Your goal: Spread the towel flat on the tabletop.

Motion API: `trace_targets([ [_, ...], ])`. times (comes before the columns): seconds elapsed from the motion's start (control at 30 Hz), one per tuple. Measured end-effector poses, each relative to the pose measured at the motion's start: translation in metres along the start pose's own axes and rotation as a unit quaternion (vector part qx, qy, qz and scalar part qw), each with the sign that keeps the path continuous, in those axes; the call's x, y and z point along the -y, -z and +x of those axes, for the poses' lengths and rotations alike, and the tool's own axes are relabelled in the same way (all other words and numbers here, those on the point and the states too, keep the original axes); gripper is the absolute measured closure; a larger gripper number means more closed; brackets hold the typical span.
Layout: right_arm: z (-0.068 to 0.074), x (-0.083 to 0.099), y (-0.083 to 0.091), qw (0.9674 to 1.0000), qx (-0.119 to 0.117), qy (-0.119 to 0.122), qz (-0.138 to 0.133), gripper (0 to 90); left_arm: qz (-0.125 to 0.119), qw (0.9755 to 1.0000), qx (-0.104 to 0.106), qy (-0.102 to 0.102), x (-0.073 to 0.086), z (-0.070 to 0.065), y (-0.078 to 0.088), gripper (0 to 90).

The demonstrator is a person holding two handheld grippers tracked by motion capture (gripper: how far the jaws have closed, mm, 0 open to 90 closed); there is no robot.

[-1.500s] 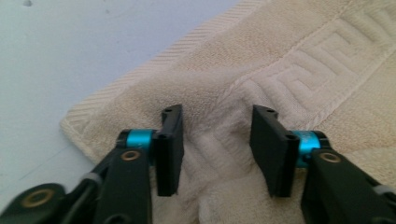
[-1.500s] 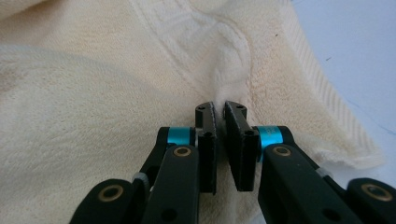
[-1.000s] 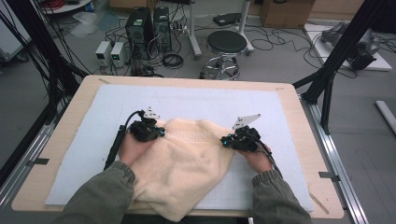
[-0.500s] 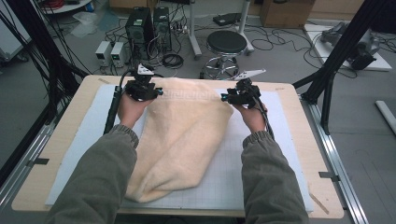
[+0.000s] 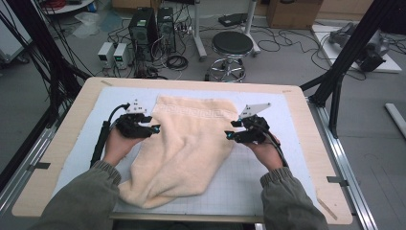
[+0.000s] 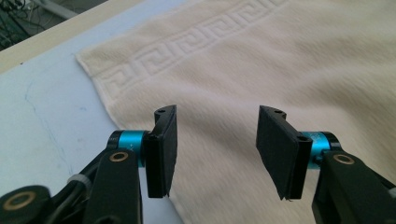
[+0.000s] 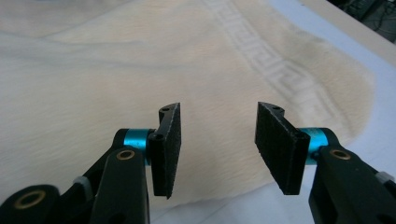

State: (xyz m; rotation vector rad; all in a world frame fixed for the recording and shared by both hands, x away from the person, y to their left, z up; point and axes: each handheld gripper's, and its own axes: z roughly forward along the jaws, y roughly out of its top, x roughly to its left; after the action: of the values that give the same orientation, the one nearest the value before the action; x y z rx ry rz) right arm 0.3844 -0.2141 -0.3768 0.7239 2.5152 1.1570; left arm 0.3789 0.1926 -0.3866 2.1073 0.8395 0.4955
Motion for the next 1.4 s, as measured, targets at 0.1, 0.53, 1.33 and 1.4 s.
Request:
trace_targets([
  [0.1,0.016,0.009,0.008,0.9999,-0.010,0.004,0.005,46.4,0.002,0.9998,0.012,-0.016,0.012,-0.015,0.014,45.6],
  [0.53,0.066,0.051,-0.014,0.9980,-0.061,0.012,0.009,39.8,0.040,0.9942,0.081,-0.058,0.071,-0.057,0.021,44.2],
  [1.33,-0.009,-0.013,-0.043,0.9989,-0.017,-0.023,0.037,82.1,-0.010,0.9972,-0.034,0.065,0.027,0.026,-0.001,85.4],
  [1.4,-0.018,-0.009,-0.059,0.9979,-0.012,-0.039,0.050,81.4,0.005,0.9969,-0.039,0.069,0.031,0.031,-0.012,85.0],
])
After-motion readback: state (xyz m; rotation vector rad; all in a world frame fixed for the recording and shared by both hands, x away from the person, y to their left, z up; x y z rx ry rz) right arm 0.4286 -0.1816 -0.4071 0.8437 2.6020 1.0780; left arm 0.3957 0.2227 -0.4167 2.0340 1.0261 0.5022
